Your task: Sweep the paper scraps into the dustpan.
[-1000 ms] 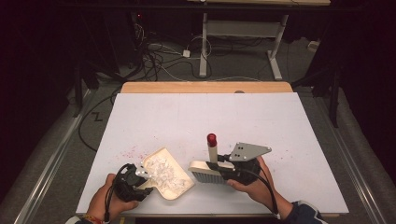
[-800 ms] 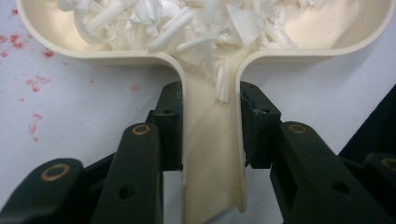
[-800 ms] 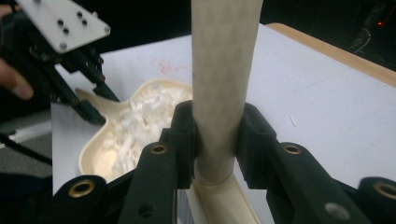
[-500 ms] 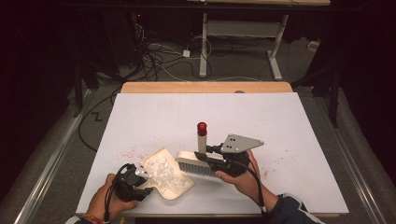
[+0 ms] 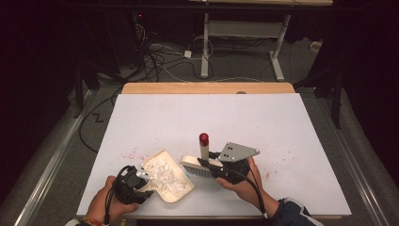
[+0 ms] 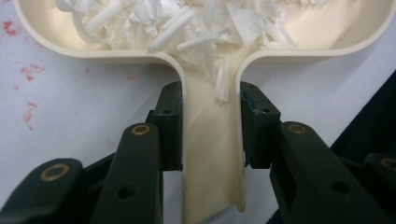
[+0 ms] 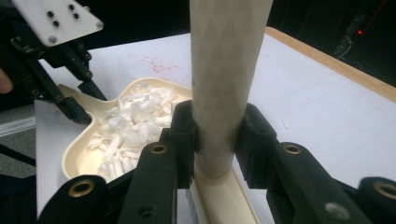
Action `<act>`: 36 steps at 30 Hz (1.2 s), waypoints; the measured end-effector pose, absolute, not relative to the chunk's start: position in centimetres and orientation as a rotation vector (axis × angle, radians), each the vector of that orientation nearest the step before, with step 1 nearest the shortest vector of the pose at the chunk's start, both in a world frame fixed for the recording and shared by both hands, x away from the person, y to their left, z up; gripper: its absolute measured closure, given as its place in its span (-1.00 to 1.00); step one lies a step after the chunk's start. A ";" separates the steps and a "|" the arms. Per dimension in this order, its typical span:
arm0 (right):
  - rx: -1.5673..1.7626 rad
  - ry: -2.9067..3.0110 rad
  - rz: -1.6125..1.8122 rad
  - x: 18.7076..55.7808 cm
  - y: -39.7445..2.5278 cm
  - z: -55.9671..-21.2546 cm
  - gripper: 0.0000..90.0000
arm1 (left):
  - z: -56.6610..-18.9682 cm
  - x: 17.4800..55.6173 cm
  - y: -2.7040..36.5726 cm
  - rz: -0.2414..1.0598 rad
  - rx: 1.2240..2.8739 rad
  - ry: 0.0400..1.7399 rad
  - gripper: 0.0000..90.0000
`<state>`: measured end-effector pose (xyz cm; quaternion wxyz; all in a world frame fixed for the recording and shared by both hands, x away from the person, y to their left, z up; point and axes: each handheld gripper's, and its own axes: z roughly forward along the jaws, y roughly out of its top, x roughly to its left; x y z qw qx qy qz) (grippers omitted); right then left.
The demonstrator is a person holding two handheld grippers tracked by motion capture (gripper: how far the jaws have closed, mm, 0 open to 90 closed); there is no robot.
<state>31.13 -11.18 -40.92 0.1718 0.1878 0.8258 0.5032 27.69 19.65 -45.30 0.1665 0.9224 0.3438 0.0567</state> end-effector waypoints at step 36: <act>0.663 2.025 1.329 41.7 -10.8 -40.5 0.59 | -45.8 28.9 20.0 0.137 2.588 1.041 0.41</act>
